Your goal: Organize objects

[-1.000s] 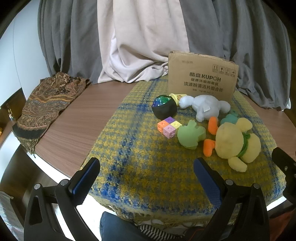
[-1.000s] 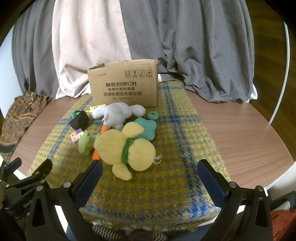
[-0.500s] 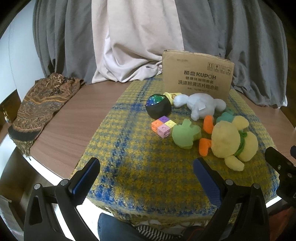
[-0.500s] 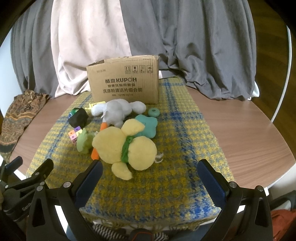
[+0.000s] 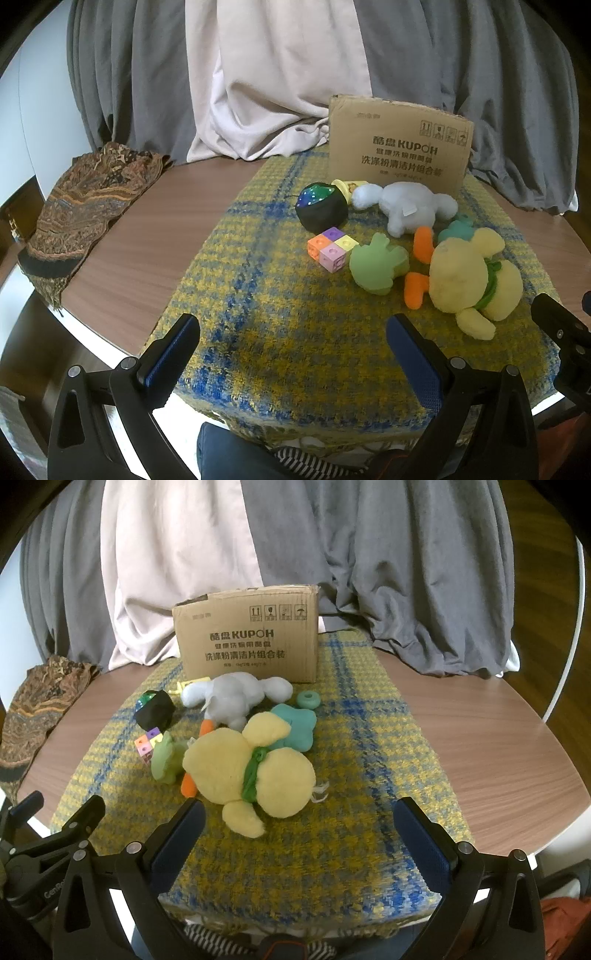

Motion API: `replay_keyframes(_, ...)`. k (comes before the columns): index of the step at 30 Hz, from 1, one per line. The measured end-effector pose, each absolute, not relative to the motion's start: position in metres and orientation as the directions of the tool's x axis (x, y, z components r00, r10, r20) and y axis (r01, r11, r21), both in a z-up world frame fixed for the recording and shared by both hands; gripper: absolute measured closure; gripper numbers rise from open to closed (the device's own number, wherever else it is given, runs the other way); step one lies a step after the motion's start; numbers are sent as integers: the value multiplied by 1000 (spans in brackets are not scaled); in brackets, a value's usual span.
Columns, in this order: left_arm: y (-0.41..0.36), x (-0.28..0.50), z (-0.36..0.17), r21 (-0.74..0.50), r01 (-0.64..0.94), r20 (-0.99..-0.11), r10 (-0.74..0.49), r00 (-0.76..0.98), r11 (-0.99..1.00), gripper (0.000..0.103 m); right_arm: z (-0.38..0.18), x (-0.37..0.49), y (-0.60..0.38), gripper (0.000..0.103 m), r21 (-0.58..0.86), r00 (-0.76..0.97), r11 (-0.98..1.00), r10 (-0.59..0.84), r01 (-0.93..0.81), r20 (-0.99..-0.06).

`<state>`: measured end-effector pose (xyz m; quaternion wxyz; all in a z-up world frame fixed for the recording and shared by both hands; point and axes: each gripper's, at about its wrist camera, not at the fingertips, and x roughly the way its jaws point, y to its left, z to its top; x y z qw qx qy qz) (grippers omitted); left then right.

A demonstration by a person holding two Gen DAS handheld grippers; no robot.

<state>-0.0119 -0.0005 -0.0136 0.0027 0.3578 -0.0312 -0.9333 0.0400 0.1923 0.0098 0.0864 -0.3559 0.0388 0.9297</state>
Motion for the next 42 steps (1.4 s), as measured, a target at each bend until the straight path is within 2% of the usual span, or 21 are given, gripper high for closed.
replay_keyframes(42, 8, -27, -23, 41, -46, -651, 8, -759, -998, 0, -5, 16, 195, 1, -18, -710, -982, 150, -189, -688)
